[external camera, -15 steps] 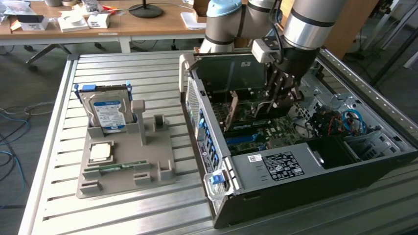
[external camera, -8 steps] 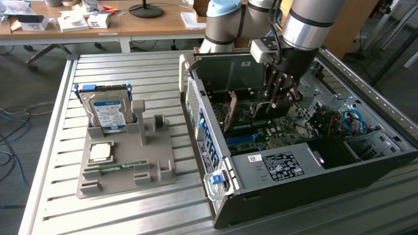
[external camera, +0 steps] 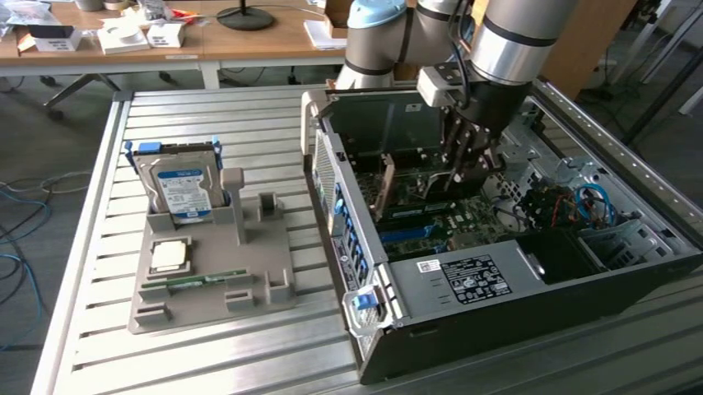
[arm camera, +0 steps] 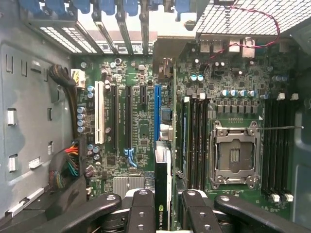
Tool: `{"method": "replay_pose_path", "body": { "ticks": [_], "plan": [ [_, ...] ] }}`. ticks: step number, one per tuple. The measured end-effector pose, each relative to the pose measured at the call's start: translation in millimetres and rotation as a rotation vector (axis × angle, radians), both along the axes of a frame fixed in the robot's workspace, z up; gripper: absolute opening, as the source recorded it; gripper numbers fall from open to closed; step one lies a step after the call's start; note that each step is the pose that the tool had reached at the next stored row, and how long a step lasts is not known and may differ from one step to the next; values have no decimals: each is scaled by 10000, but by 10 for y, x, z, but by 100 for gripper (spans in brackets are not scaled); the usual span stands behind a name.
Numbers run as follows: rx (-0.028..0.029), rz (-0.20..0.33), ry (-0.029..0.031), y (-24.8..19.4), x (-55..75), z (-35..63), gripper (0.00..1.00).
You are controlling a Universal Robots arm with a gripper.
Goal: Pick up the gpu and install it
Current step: 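Insert the gpu into the slot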
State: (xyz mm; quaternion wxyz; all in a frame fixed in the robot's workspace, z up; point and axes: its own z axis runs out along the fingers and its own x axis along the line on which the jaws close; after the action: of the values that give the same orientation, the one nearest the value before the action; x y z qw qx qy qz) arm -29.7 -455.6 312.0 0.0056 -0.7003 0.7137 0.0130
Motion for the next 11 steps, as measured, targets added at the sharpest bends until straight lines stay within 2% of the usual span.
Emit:
{"method": "replay_pose_path", "body": {
  "ticks": [11],
  "plan": [
    [-1, 0, -10, 0, -19, -131, 26]
  ]
}}
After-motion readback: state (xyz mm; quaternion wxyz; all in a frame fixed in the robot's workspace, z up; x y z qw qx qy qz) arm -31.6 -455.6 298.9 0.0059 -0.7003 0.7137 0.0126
